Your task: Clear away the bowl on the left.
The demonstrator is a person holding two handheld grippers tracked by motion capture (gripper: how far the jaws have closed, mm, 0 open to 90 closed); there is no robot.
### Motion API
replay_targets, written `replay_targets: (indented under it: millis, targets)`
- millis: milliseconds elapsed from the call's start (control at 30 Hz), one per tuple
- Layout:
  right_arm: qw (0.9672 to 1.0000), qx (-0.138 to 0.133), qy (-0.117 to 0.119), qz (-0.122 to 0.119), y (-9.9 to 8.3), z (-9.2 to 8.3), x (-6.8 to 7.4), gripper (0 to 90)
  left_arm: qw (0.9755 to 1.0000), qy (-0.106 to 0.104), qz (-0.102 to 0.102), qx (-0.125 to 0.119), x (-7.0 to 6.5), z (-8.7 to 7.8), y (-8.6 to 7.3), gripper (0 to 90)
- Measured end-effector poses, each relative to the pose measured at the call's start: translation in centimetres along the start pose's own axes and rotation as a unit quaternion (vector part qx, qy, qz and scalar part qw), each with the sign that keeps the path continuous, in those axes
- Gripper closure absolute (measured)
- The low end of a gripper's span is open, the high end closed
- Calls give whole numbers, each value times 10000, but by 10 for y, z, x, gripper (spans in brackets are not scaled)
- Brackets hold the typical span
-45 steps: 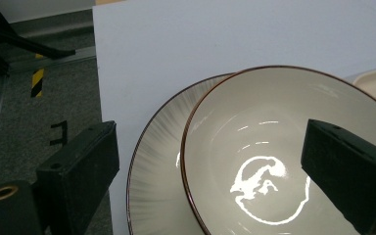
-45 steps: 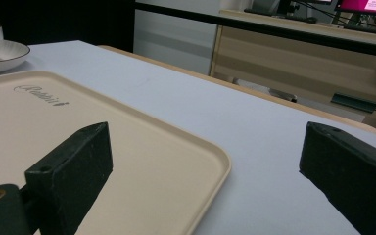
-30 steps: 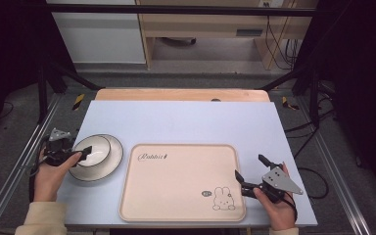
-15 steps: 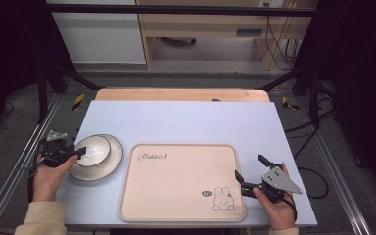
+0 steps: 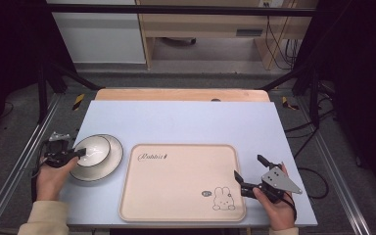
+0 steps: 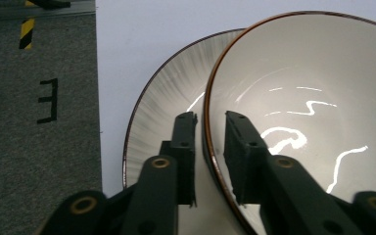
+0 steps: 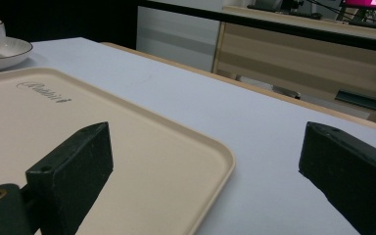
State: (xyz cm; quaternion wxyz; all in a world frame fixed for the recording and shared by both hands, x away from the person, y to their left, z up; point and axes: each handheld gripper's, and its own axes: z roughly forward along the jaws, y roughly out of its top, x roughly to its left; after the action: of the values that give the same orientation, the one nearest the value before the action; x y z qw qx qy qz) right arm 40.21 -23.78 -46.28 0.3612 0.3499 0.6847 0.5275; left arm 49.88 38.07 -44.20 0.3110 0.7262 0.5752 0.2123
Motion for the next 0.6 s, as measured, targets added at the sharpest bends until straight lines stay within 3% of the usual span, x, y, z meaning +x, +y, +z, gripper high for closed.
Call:
replay_targets:
  millis: [67,233,433,600]
  targets:
    - [10000,-1,9,-9,0,0,0,59,10000,21,-44,-24,0,0,0,790]
    - [10000,8,13,3,0,0,1,60,9988,-212,-401,-184,3,-2,-2,824]
    - [10000,-5,22,-12,1,0,1,59,9976,-326,-501,-340,4,-8,-1,824]
    - [10000,-25,24,-2,1,0,1,59,9974,-279,-514,-430,4,-11,1,819]
